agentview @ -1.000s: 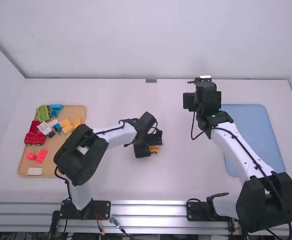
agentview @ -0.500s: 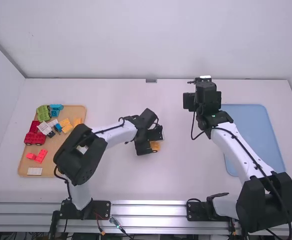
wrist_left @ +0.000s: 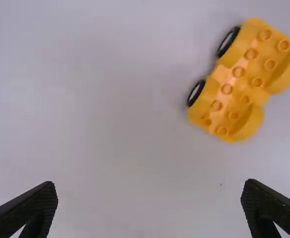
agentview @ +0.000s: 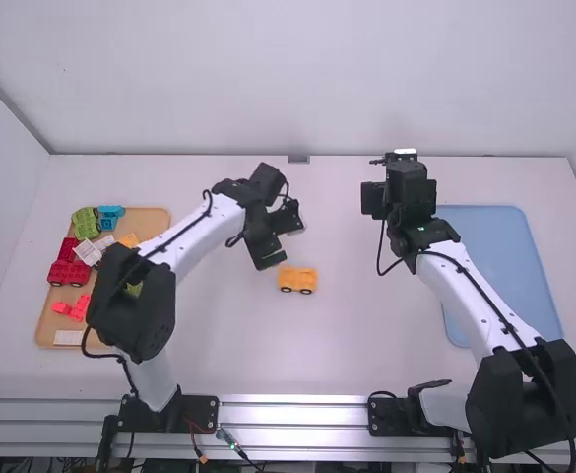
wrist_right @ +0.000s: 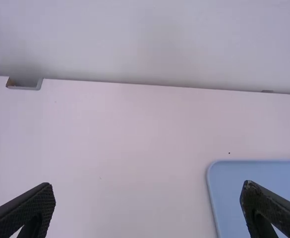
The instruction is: Assemble lego blocks to make yellow taxi
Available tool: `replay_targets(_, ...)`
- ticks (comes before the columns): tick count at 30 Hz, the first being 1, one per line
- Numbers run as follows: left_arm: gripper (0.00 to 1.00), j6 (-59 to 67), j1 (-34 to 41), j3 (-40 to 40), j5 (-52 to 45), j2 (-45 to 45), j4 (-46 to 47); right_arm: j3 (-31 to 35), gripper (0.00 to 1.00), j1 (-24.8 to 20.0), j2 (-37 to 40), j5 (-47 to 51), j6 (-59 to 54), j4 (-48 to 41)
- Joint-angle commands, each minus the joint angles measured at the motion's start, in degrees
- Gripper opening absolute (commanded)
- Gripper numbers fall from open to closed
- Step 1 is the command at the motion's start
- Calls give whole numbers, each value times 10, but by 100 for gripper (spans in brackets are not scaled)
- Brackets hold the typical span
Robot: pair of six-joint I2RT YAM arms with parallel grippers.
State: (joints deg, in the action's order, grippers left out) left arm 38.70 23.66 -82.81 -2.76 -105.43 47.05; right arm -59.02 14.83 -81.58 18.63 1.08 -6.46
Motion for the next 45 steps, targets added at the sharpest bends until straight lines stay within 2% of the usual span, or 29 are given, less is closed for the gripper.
replay_targets(1, 99, -41, -41, -33, -8, 23, 14, -21, 99, 2, -5, 7, 3, 1)
replay_targets(6, 99, -165, -124, -68, 45, 23, 14, -21, 99, 1, -5, 7, 4, 2)
replay_targets(7, 99, -218, -156, -68, 110, 23, -12, -21, 99, 1, -5, 7, 4, 4)
replay_targets(8, 99, -232, -163, -68, 129, 23, -17, -21, 99, 2, -5, 7, 3, 5)
replay_targets(11, 99, -424, -234, -62, 282, 23, -14, -21, 99, 1, -5, 7, 4, 16)
replay_targets(15, 99, -466, -286, -58, 303, 23, 1, -21, 99, 4, -5, 7, 4, 25)
replay_targets(17, 99, -448, -323, -58, 267, 23, -2, -21, 99, 7, -5, 7, 4, 28)
replay_targets(18, 99, -407, -355, -58, 209, 23, -7, -21, 99, 6, -5, 7, 4, 31)
replay_targets(19, 99, -400, -358, -58, 203, 23, -8, -21, 99, 6, -5, 7, 3, 31)
replay_targets(21, 99, -337, -407, -58, 120, 22, -18, -21, 99, 5, -5, 7, 4, 33)
replay_targets(23, 99, -314, -425, -58, 96, 21, -21, -21, 99, 7, -5, 5, 4, 33)
replay_targets(26, 99, -213, -474, -58, 35, 18, -8, -21, 99, 5, -5, 5, 9, 37)
replay_targets(33, 100, -16, -494, -58, 41, -14, -12, -21, 99, 6, -5, 2, 17, 49)
replay_targets(36, 97, 14, -489, -58, 49, -28, -22, -21, 99, 5, -5, -12, 17, 50)
replay_targets(37, 92, 31, -487, -57, 51, -41, -32, -21, 99, 5, -5, -21, 16, 50)
replay_targets(39, 88, 53, -489, -57, 43, -52, -33, -21, 99, 5, -5, -23, 17, 50)
replay_targets(45, 89, 124, -489, -57, 11, -90, -8, -21, 99, 6, -5, -23, 17, 48)
